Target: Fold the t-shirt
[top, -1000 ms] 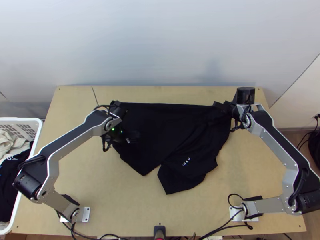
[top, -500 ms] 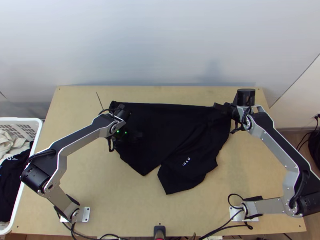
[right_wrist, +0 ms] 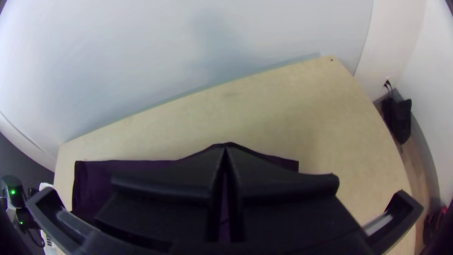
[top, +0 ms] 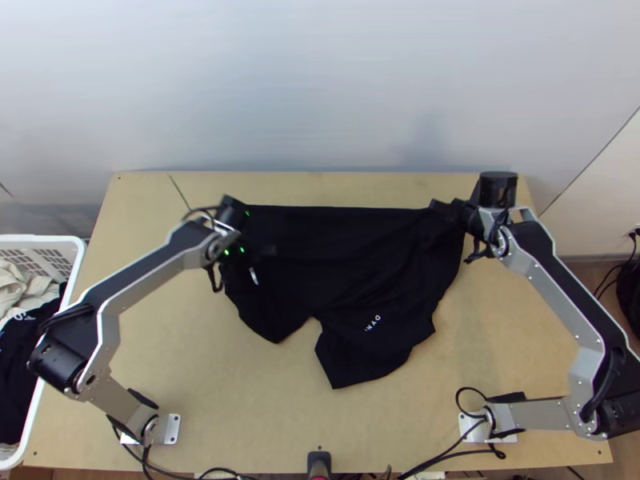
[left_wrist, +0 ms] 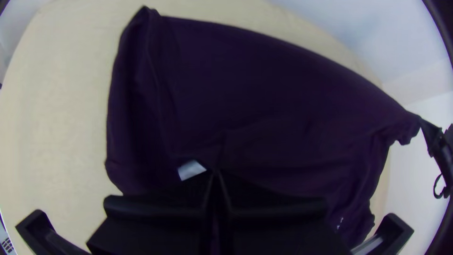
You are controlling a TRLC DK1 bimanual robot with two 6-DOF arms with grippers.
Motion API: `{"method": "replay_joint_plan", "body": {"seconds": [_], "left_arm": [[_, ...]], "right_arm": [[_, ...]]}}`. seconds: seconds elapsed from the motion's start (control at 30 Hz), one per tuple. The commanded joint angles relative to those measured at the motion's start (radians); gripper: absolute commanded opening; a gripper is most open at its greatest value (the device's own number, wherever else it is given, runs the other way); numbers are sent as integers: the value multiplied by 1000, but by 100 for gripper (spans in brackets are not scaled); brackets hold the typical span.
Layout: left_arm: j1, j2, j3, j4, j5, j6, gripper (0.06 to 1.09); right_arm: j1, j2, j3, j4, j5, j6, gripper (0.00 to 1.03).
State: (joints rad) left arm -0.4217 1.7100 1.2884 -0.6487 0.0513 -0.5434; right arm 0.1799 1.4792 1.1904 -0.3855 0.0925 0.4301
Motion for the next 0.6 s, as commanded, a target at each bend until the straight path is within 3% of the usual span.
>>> {"method": "replay_joint_plan", "body": {"seconds": [0.0,0.17,0.4,0.57], "left_arm": [[97,-92,130,-55,-73,-7,10],[181,-156,316,-132,-94,8,10],[245,-178,621,-210,-203,59,10],[267,-193,798,-235,-263,114,10]], "right_arm": [[-14,-23,121,-67,13,-5,3],[-13,-68,201,-119,44,-42,3],[36,-161,314,-153,170,-146,3],[105,-231,420,-147,288,-318,3]]}}
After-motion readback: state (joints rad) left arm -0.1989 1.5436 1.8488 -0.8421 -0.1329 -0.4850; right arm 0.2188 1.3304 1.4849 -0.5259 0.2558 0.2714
